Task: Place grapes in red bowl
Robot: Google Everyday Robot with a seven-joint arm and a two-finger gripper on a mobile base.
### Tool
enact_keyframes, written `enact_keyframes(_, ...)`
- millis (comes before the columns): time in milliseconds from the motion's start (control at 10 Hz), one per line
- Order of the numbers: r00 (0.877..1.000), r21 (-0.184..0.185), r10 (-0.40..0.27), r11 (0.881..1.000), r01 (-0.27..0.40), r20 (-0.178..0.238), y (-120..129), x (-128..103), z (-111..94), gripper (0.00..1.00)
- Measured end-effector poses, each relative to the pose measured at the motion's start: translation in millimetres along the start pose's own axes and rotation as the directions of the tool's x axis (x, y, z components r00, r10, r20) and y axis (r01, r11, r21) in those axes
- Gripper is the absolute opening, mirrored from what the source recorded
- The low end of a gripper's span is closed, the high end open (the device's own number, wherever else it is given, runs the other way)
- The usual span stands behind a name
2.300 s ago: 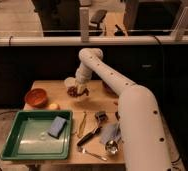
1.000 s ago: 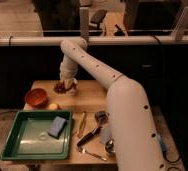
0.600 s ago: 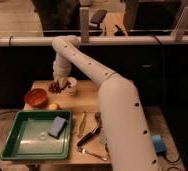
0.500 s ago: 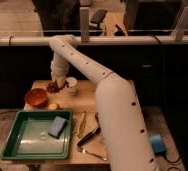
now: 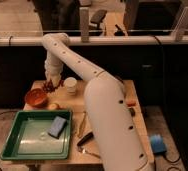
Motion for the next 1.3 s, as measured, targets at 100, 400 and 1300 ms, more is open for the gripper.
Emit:
enact_keyframes(100, 1.000, 0.010, -0.015, 1.000, 0.015, 0.000, -1.9, -0.5, 1.2, 0.00)
enact_keyframes(400, 0.997, 0.052, -0.073, 0.996, 0.073, 0.006, -12.1, -8.1, 6.3, 0.00)
enact_keyframes(1300, 0.965, 0.142, -0.255, 0.959, 0.244, 0.063, -44.2, -37.9, 36.5, 0.00)
